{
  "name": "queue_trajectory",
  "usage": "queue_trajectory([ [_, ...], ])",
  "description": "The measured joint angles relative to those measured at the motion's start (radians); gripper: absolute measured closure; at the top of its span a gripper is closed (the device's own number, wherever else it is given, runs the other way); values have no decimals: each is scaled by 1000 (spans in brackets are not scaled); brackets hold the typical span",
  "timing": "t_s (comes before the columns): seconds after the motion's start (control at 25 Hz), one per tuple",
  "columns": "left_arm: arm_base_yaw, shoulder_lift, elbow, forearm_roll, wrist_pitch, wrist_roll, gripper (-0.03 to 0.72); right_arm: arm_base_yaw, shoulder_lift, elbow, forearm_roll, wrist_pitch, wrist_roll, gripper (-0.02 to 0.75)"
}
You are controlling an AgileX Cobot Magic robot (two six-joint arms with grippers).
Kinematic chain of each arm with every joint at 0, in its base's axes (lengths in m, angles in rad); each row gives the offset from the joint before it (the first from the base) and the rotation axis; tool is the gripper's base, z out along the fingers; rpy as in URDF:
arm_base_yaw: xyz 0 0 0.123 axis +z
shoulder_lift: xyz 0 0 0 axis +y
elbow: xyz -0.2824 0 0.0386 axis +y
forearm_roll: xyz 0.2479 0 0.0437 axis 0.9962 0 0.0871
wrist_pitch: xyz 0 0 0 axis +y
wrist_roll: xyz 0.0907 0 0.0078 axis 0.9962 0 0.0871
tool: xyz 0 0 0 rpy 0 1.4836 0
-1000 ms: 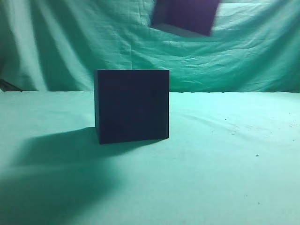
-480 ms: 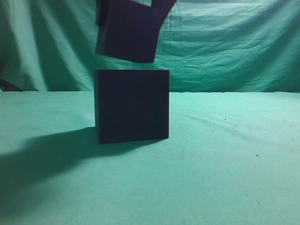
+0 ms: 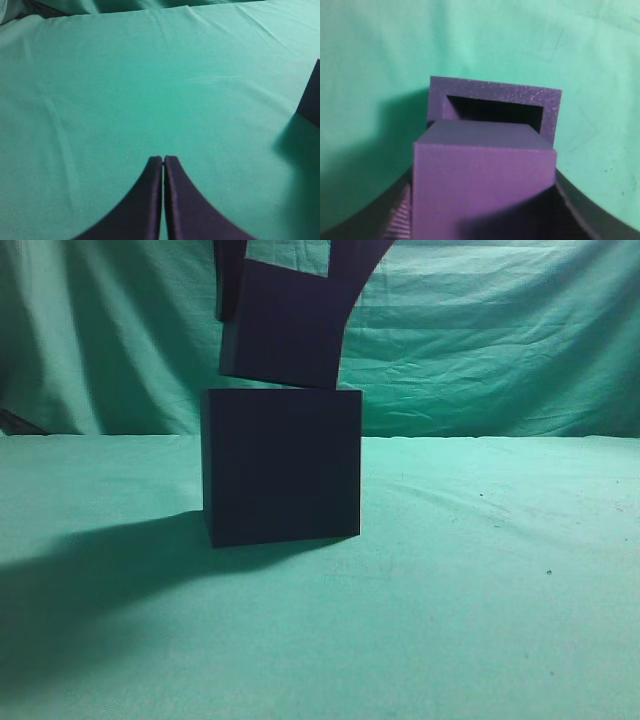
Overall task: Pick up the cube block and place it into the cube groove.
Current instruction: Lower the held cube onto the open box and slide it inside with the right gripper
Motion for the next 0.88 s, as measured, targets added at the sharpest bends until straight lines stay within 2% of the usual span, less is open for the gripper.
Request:
queue_trajectory([
  [0.88,0,0,0,0,0,0,688,1,60,3,-63,-40,20,302],
])
